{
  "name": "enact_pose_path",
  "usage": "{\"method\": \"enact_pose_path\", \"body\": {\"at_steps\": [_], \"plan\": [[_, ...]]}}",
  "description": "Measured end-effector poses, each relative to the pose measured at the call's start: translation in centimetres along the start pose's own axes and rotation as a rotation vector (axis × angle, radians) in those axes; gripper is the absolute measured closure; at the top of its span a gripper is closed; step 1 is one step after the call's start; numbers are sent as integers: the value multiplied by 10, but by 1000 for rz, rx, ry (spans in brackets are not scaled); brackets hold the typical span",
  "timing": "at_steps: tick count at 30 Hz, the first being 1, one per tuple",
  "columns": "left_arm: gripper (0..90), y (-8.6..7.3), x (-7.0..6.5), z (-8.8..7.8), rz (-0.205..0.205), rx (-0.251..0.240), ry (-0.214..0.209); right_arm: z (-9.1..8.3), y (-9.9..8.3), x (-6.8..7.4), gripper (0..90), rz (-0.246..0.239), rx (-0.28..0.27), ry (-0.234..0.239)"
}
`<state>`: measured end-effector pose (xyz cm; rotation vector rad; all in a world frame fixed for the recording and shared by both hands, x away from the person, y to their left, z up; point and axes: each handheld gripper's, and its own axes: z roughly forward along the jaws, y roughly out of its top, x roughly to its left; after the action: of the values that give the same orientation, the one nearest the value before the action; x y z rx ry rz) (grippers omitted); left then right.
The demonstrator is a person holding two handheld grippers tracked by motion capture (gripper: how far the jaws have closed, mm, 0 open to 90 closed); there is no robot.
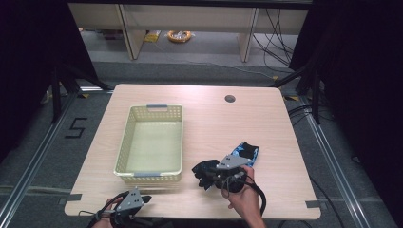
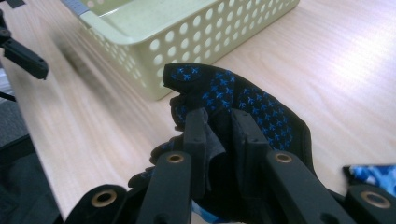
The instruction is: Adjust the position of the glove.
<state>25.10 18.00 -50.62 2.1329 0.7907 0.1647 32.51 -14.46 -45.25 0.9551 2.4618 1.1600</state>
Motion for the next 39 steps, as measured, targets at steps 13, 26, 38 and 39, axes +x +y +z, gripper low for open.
{"method": "enact_pose_path", "body": {"at_steps": [13,26,38,39], "plan": [[185,0,3,-1,40,17,5,6,-25,15,772,64,67,-52],[184,0,1,1,35,13,-3,29,-41,26,660,143,116,-33],[183,0,1,1,34,13,-6,2,-30,3,474,104,18,-53],[183,0,1,1,34,13,-6,-2,-29,-1,474,127,-3,-51]]}}
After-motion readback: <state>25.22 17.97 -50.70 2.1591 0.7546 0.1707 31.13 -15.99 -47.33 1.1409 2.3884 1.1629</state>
